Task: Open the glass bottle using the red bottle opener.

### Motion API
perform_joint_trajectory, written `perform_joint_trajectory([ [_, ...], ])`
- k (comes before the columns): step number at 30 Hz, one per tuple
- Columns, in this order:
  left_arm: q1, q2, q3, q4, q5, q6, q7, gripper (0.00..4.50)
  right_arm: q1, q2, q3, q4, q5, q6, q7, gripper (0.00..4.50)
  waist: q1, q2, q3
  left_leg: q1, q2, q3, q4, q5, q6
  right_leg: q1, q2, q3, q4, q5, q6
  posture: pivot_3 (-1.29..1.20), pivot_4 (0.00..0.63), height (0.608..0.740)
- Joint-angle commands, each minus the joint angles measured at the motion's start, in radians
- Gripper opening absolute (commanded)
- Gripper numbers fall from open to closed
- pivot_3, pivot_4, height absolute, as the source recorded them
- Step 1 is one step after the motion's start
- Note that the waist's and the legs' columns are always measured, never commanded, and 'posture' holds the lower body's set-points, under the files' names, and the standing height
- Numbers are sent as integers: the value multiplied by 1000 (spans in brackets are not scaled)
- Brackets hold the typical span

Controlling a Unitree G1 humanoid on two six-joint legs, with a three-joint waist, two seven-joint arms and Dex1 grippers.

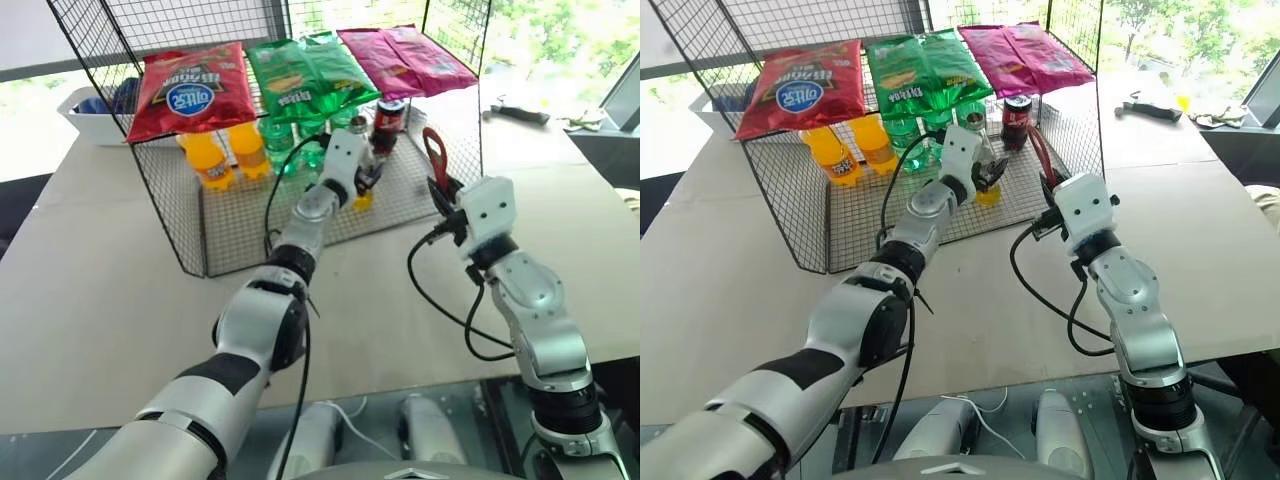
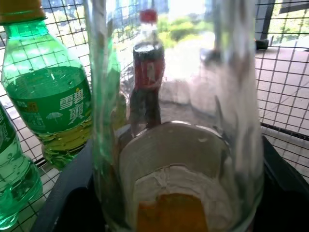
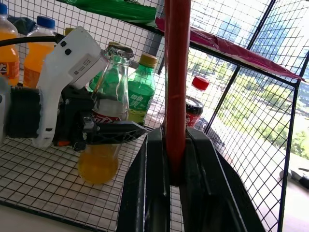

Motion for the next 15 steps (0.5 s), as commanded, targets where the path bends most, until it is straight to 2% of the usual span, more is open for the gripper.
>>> perform_joint_trajectory([
  [1, 183, 58, -69, -317, 5, 95, -117, 2710, -14, 4, -16, -17, 0, -31, -1, 0, -10, 1, -1, 0, 0, 1, 0, 0, 0, 0, 0, 1, 0, 0, 0, 0, 150, 740],
  [6, 364, 146, -88, -699, -50, 299, -209, 2710, -23, 5, -19, -10, 1, -37, 4, 0, -22, 1, -2, 2, 1, 2, 0, 0, 0, 0, 0, 3, 1, 0, 0, 0, 150, 740],
  [15, 538, 306, -46, -1135, -207, 670, -308, 2710, -49, 0, -28, 27, 9, -64, 25, 0, -23, 1, -3, 2, 2, 3, 0, 0, 0, 0, 1, 3, 1, 0, 0, 0, 150, 740],
])
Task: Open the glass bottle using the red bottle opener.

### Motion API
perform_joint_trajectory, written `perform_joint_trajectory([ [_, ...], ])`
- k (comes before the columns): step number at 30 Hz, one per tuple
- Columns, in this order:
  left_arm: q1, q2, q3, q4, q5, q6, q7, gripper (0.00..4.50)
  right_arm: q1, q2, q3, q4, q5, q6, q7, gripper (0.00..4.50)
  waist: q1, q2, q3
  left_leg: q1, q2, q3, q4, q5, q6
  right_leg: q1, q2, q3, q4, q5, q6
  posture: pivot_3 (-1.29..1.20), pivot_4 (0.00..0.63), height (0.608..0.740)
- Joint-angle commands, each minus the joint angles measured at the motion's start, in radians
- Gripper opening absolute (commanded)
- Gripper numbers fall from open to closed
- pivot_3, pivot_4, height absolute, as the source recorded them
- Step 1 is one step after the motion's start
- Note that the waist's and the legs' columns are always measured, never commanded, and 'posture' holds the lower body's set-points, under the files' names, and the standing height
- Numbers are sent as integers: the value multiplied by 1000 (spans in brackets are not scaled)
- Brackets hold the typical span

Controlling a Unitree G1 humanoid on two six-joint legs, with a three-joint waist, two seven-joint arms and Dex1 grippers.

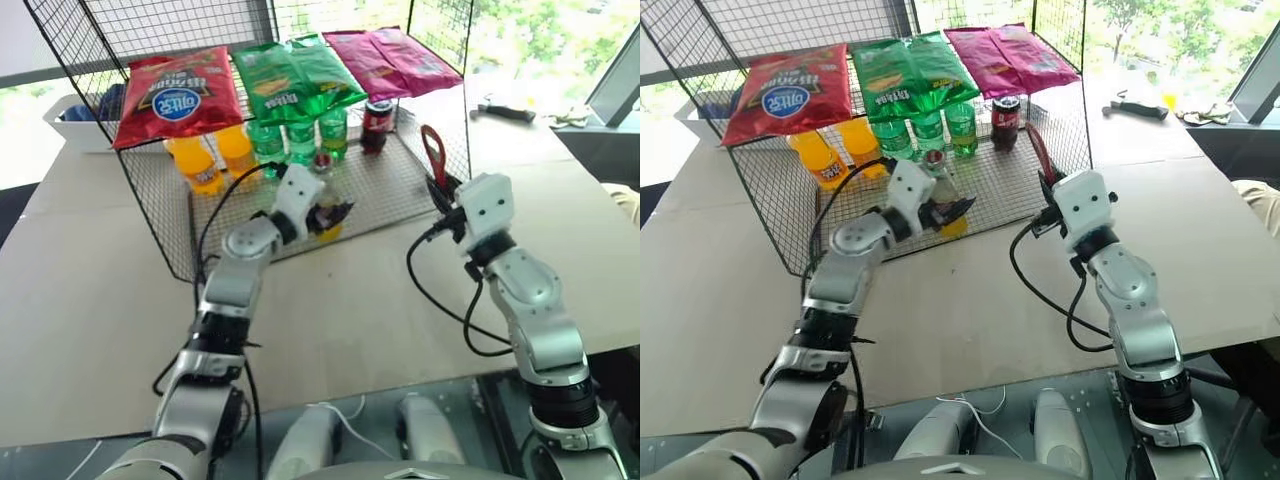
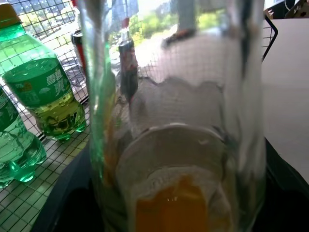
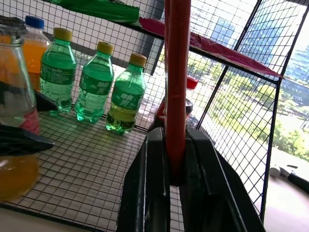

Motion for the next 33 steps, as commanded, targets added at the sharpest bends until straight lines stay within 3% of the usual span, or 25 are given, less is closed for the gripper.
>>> perform_joint_trajectory([
  [1, 50, 32, 26, -182, -86, 151, -13, 2710, -20, 1, -16, -15, 7, -37, 6, 0, 0, 0, 0, 0, 0, 0, 0, 0, 0, 0, 0, 0, 0, 0, 0, 0, 150, 740],
  [4, 97, 54, 32, -277, -133, 239, -16, 2710, -20, 6, -11, -5, 8, -47, 9, 0, 4, 0, 0, 0, 0, 0, 0, 0, 0, 0, 0, 0, 0, 0, 0, 0, 150, 740],
  [15, 235, 140, -2, -471, -141, 264, -22, 2710, -47, 20, 0, 48, 17, -87, 33, 0, 3, 0, 0, 0, 0, 1, -1, 0, 0, 0, 0, 0, -1, 0, 0, 0, 150, 740],
  [27, 284, 157, -10, -521, -139, 236, 27, 2710, -58, 32, 8, 76, 14, -107, 52, 0, 6, 0, 0, 0, 0, 1, -1, 0, 0, 0, 0, 0, -1, 0, 0, 0, 150, 740],
  [28, 286, 150, -6, -517, -140, 226, 32, 3501, -58, 32, 9, 77, 14, -107, 53, 0, 6, 0, 0, 0, 0, 1, -1, 0, 0, 0, 0, 0, -1, 0, 0, 0, 150, 740],
  [31, 293, 129, 9, -502, -145, 187, 49, 4388, -58, 32, 9, 81, 13, -109, 55, 0, 7, 0, 0, 0, 0, 1, -1, 0, 0, 0, 0, 0, -1, 0, 0, 0, 150, 740],
  [33, 301, 124, 11, -492, -144, 164, 54, 4454, -58, 32, 10, 82, 12, -110, 56, 0, 8, 0, 0, 0, 0, 1, -1, 0, 0, 0, 0, 0, -1, 0, 0, 0, 150, 740],
])
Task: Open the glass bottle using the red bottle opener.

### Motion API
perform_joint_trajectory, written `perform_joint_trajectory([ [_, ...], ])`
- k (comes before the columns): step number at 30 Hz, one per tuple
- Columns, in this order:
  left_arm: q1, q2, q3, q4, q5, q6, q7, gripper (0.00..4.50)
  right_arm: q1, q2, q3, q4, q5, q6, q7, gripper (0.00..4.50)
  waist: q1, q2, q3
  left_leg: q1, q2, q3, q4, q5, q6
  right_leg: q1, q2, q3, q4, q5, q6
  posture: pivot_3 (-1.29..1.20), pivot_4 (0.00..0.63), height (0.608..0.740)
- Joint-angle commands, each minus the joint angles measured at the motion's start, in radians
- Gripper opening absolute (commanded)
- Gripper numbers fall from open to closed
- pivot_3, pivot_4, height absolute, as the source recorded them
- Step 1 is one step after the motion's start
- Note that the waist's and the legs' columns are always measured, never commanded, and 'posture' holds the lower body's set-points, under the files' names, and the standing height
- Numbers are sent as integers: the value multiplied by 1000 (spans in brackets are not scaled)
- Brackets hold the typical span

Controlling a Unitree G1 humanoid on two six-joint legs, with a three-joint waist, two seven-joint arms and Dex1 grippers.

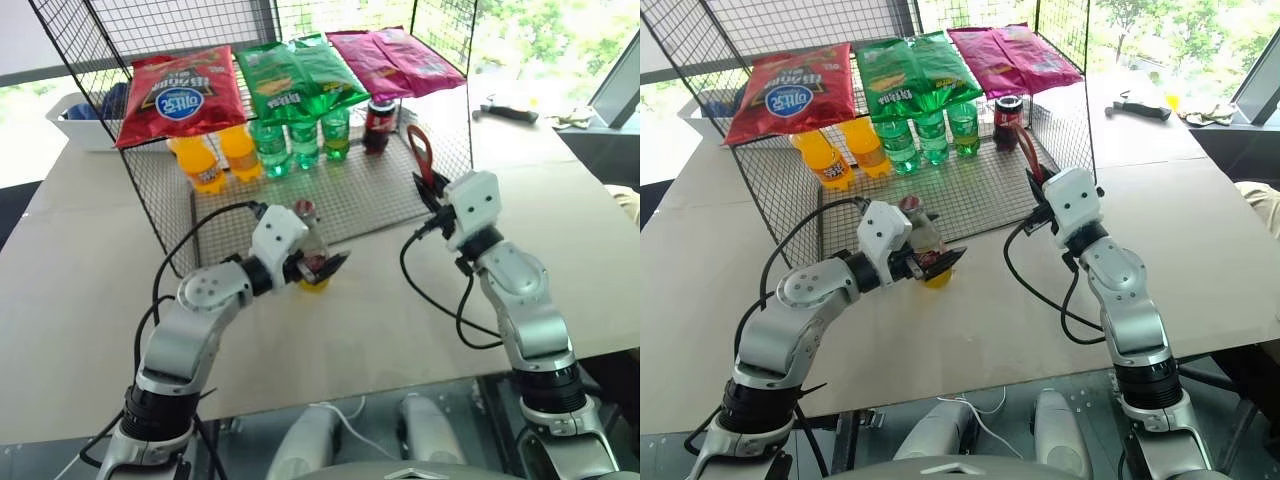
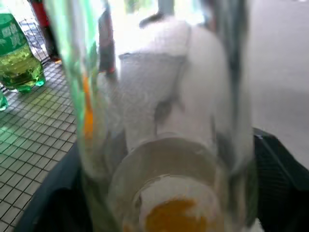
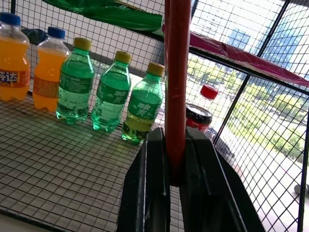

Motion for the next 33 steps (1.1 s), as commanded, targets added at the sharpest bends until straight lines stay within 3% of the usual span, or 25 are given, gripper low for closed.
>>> perform_joint_trajectory([
  [1, 13, -14, 23, -7, -4, -73, 12, 4454, -19, 1, -2, -21, 5, -21, 6, 0, 1, 0, 0, 0, 0, 0, 0, 0, 0, 0, 0, 0, 0, 0, 0, 0, 150, 740],
  [13, 119, -132, 92, 37, -110, -281, -2, 4454, -13, 1, -1, -18, 3, -25, 13, 0, 6, 0, 0, 0, 0, 0, 0, 0, 0, 0, 0, 0, 0, 0, 0, 0, 150, 740],
  [33, 114, -169, 75, 60, -142, -355, 2, 4454, -20, 0, 4, -8, 0, -23, 24, 0, 19, 0, 0, 0, 0, 1, 0, 0, 0, 0, 0, 0, 0, 0, 0, 0, 150, 740],
])
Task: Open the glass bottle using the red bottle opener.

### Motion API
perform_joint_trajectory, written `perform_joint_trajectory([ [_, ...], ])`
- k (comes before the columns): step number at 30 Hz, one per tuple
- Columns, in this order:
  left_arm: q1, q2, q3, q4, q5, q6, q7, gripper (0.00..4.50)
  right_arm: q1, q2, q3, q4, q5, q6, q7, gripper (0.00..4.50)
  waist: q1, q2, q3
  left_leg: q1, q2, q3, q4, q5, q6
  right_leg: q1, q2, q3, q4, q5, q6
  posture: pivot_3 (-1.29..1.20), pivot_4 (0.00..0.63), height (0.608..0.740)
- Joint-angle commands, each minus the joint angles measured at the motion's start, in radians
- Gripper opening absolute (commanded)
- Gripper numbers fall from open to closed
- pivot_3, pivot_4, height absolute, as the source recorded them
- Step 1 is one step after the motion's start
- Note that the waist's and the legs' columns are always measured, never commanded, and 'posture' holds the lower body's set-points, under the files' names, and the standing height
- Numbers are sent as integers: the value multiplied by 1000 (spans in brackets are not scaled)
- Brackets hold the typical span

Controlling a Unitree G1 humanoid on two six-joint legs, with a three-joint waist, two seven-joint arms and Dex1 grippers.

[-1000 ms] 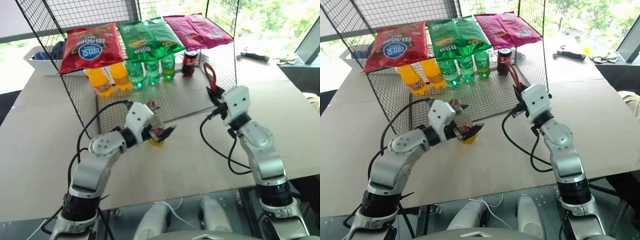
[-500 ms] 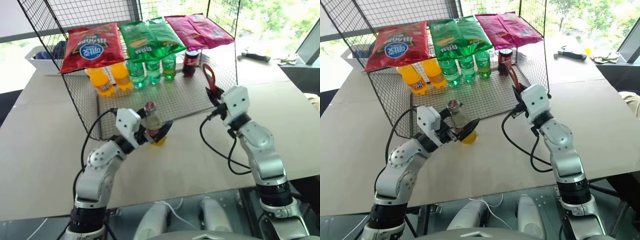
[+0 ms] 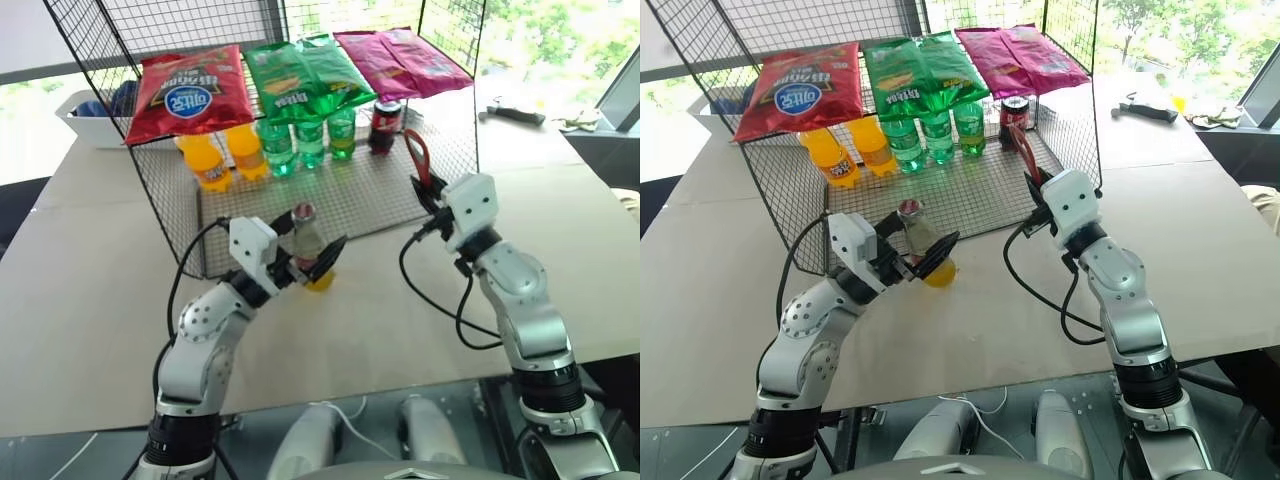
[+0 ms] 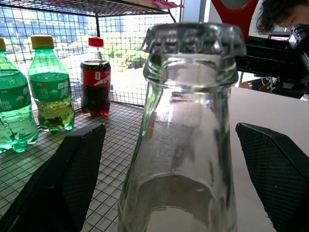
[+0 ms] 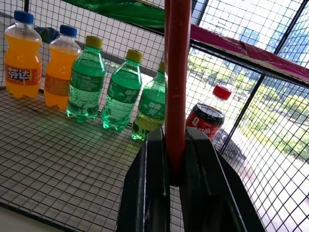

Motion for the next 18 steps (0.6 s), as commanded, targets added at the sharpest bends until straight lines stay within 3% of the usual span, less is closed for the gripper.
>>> perform_joint_trajectory([
  [1, -12, -1, 4, -21, -24, -14, -1, 4454, -20, 1, 3, -18, 3, -21, 6, 0, 0, 0, 0, 0, 0, 0, 0, 0, 0, 0, 0, 0, 0, 0, 0, 0, 150, 740],
  [2, -13, 0, 5, -20, -26, -14, -1, 4454, -21, 1, 3, -17, 2, -21, 5, 0, 0, 0, 0, 0, 0, 0, 0, 0, 0, 0, 0, 0, 0, 0, 0, 0, 150, 740],
  [3, -14, 1, 6, -19, -28, -14, 0, 3943, -21, 2, 3, -17, 2, -21, 4, 0, 0, 0, 0, 0, 0, 0, 0, 0, 0, 0, 0, 0, 0, 0, 0, 0, 150, 740],
  [4, -16, 1, 8, -18, -29, -15, 2, 3730, -20, 2, 4, -17, 2, -22, 4, 0, 0, 0, 0, 0, 0, 0, 0, 0, 0, 0, 0, 0, 0, 0, 0, 0, 150, 740],
  [7, -19, 4, 10, -16, -27, -20, 4, 2303, -18, 2, 5, -16, 1, -23, 3, 0, 0, 0, 0, 0, 0, 0, 0, 0, 0, 0, 0, 0, 0, 0, 0, 0, 150, 740],
  [8, -20, 5, 9, -15, -26, -21, 4, 2138, -18, 1, 5, -16, 1, -23, 2, 0, 0, 0, 0, 0, 0, 0, 0, 0, 0, 0, 0, 0, 0, 0, 0, 0, 150, 740],
  [18, 1, 17, -9, -2, 1, -34, -1, 2154, -35, -15, 57, 0, -30, -60, 36, 0, -1, 0, 0, 0, 0, 0, 0, 0, 0, 0, 0, 0, 0, 0, 0, 0, 150, 740],
])
